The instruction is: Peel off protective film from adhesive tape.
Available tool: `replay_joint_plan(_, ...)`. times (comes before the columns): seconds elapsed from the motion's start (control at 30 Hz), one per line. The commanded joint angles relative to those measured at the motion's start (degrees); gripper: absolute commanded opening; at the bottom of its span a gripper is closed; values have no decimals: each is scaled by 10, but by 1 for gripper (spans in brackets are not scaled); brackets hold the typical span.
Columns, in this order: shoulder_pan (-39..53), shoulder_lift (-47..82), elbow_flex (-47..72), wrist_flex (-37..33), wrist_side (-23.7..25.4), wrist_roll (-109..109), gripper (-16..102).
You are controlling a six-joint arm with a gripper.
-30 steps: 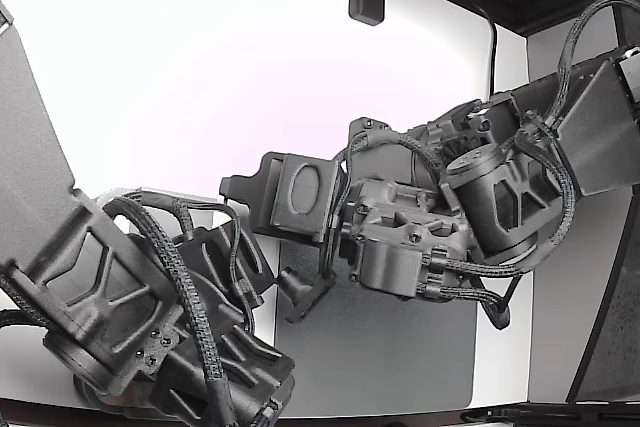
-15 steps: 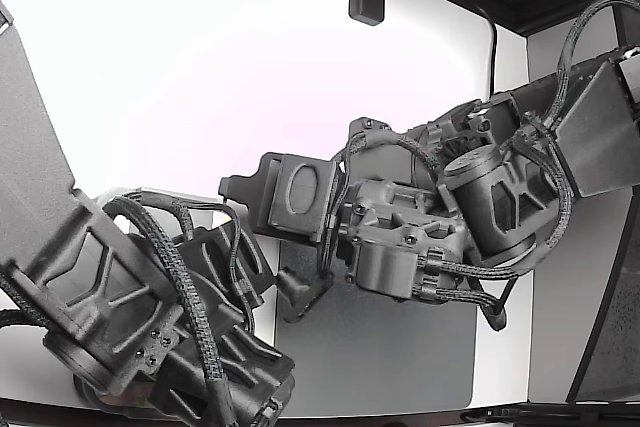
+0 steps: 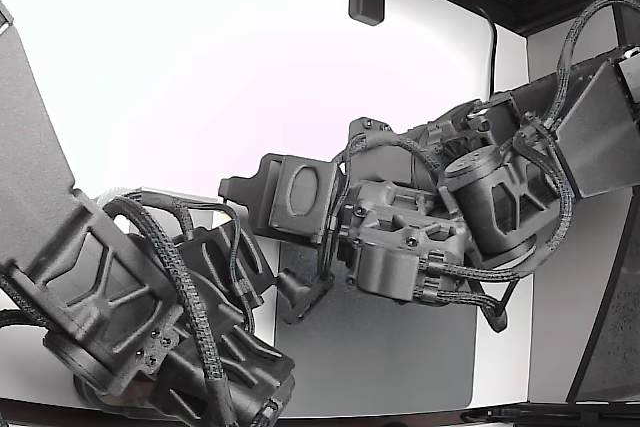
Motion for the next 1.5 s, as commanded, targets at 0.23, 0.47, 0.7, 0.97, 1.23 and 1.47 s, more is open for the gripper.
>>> replay_joint_plan(0.23, -4, 12, -13, -2, 4, -2, -10)
replay_joint_plan(0.47, -4, 12, -11, -4, 4, -2, -10)
replay_joint_plan(0.7, -4, 11, -11, -4, 4, -1, -10)
replay_joint_plan(0.97, -4, 11, -10, -4, 5, -1, -10)
replay_joint_plan(1.23, -3, 7, -13, -4, 5, -1, -10)
replay_joint_plan(1.47, -2, 5, -15, -3, 6, 0, -10)
